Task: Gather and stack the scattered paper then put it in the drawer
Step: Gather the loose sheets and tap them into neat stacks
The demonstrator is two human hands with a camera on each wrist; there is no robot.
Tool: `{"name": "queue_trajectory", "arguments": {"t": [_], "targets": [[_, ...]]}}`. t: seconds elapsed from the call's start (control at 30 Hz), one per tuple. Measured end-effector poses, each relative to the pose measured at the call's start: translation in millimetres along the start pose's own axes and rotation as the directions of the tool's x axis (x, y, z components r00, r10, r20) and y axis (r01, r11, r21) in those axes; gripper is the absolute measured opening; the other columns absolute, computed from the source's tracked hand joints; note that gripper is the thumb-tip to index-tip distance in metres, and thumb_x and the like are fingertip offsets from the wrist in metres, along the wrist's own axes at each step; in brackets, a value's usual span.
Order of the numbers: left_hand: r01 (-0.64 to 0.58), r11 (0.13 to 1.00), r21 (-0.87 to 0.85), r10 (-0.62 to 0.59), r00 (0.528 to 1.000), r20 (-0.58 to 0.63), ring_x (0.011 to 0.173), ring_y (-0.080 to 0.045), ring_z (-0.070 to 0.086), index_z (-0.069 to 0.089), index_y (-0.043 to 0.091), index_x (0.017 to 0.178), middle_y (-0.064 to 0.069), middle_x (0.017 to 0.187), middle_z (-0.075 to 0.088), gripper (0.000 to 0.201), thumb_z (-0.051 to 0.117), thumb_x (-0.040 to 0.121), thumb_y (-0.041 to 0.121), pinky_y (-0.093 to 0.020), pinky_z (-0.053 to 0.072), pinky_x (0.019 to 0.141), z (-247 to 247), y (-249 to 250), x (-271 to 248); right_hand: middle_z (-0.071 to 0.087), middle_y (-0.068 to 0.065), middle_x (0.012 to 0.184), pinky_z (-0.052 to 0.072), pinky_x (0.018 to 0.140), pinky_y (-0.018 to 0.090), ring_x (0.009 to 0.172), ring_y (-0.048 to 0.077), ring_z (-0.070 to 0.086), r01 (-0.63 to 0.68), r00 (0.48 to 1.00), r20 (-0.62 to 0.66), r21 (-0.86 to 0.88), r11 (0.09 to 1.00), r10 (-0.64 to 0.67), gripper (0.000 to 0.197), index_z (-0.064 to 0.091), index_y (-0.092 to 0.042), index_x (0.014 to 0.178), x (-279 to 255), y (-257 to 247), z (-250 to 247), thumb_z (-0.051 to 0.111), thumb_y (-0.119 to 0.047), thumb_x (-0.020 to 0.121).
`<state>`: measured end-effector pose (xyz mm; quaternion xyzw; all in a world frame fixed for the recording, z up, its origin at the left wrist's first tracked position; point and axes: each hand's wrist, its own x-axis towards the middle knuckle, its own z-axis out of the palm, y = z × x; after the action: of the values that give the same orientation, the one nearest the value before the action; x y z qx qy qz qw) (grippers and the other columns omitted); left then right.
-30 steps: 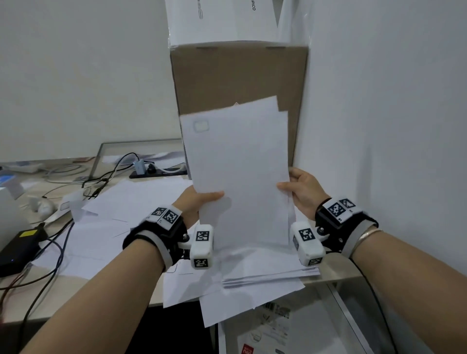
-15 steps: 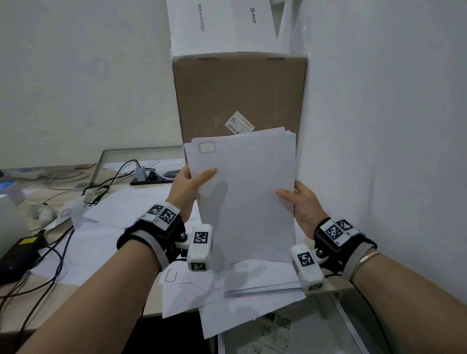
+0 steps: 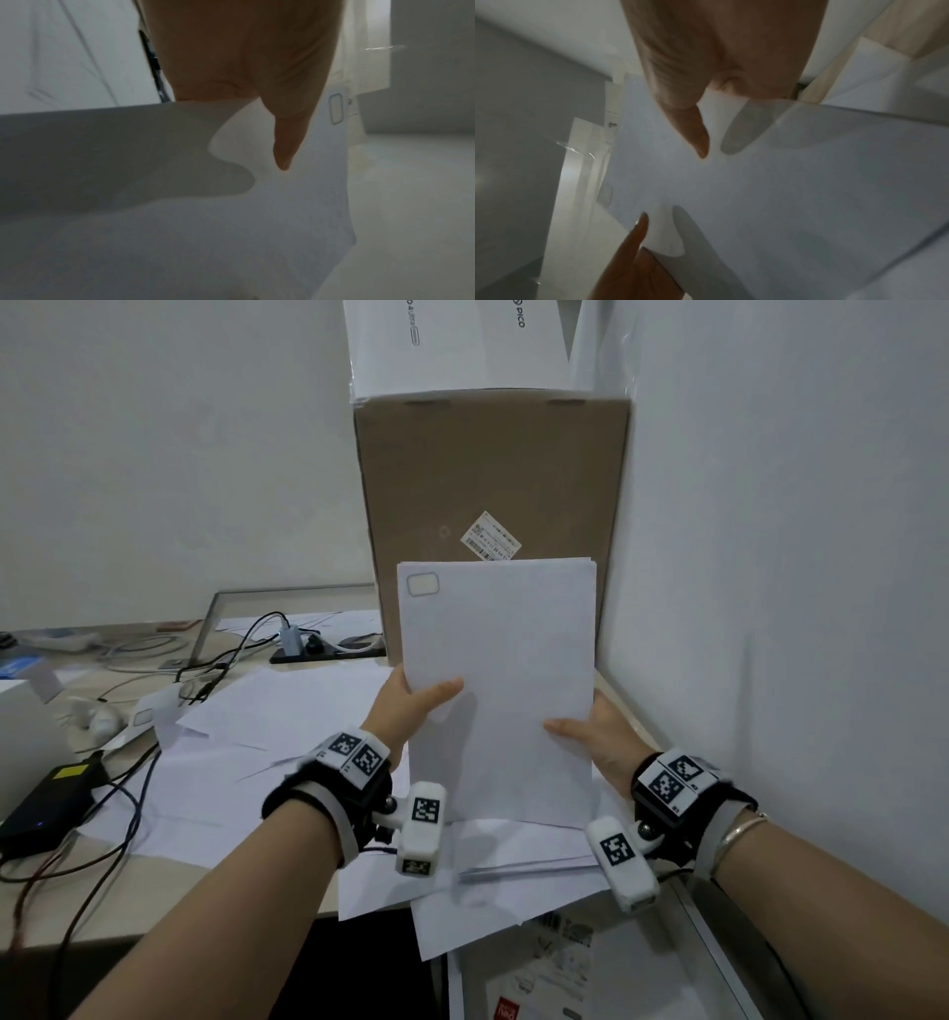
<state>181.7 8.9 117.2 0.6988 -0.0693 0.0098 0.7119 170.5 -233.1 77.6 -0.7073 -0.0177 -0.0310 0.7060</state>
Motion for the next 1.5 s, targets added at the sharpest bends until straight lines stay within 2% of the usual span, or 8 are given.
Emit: {"name": "queue_trajectory", "arguments": {"t": [0.1,0.3,0.53,0.73,0.87,1.1,1.23,1.5], "targets": [[0.156,0.985,0.070,-0.153,0.987,-0.043,0.105,-0.034,0.065,0.062,0.003,0.119,-0.017,0.116,0.067,0.047,0.076,0.075,0.012,-0.051,0.050,0.096,-2,-34,1,0.063,0.008,0.120,0.049,0.099,0.046,0.111,0.025,0.061,-0.128,0.984,0.078,-0.296,0.946,0.158,0.077,0.044,-0.010,0.131,2,24,-9,0.067,-0.016,0.058],[0.250,0.963,0.105,-0.235,0.963,-0.133,0.104,-0.041,0.063,0.061,-0.005,0.109,-0.026,0.113,0.065,0.037,0.068,0.075,0.007,-0.055,0.049,0.094,9,-38,6,0.065,0.006,0.111,0.053,0.082,0.033,0.101,0.025,0.061,-0.121,0.988,0.008,-0.565,0.816,0.152,0.031,0.058,-0.009,0.116,-4,7,-19,0.050,-0.001,0.087],[0.553,0.796,0.246,-0.552,0.830,-0.079,0.085,-0.025,0.055,0.054,0.005,0.086,-0.013,0.093,0.056,0.007,0.059,0.089,0.002,-0.031,0.047,0.071,27,-41,-13,0.052,0.011,0.115,0.044,0.088,0.032,0.104,0.022,0.052,-0.273,0.951,-0.086,-0.688,0.672,0.298,0.038,0.052,-0.002,0.126,-2,12,-40,0.045,0.007,0.089],[0.584,0.712,0.390,-0.577,0.803,-0.149,0.124,-0.034,0.049,0.046,-0.002,0.129,-0.017,0.130,0.050,0.043,0.059,0.091,0.010,-0.040,0.043,0.100,43,-51,-23,0.048,0.008,0.084,0.036,0.059,0.027,0.074,0.022,0.047,-0.419,0.891,-0.215,-0.728,0.542,0.401,0.013,0.042,-0.008,0.078,-14,31,-36,0.049,-0.002,0.087],[0.566,0.724,0.394,-0.552,0.818,-0.161,0.128,-0.034,0.048,0.047,-0.005,0.133,-0.021,0.139,0.049,0.048,0.061,0.088,0.008,-0.039,0.043,0.101,52,-47,-25,0.056,0.016,0.118,0.045,0.078,0.030,0.109,0.030,0.057,-0.391,0.885,-0.178,-0.785,0.481,0.431,0.032,0.051,0.003,0.116,-13,38,-36,0.057,-0.009,0.087],[0.581,0.767,0.273,-0.563,0.813,-0.148,0.130,-0.036,0.045,0.050,-0.003,0.131,-0.022,0.140,0.048,0.052,0.066,0.084,0.012,-0.043,0.040,0.106,49,-43,-26,0.054,0.012,0.127,0.046,0.100,0.040,0.115,0.029,0.054,-0.410,0.874,-0.150,-0.739,0.535,0.463,0.052,0.047,-0.005,0.127,-16,43,-40,0.068,-0.012,0.080],[0.635,0.752,0.175,-0.629,0.771,-0.098,0.130,-0.041,0.044,0.042,-0.001,0.135,-0.025,0.144,0.039,0.061,0.067,0.082,0.014,-0.052,0.040,0.105,44,-43,-26,0.055,0.008,0.106,0.042,0.090,0.031,0.107,0.026,0.051,-0.441,0.853,-0.163,-0.731,0.520,0.496,0.027,0.047,-0.012,0.099,-18,35,-42,0.069,-0.010,0.082],[0.672,0.732,0.115,-0.680,0.731,0.056,0.124,-0.036,0.047,0.034,0.006,0.143,-0.018,0.142,0.040,0.084,0.072,0.069,0.013,-0.049,0.039,0.103,60,-43,-36,0.056,0.021,0.095,0.050,0.080,0.040,0.084,0.034,0.058,-0.577,0.790,-0.291,-0.650,0.494,0.541,0.043,0.047,0.003,0.123,-24,19,-60,0.066,-0.013,0.087]]}}
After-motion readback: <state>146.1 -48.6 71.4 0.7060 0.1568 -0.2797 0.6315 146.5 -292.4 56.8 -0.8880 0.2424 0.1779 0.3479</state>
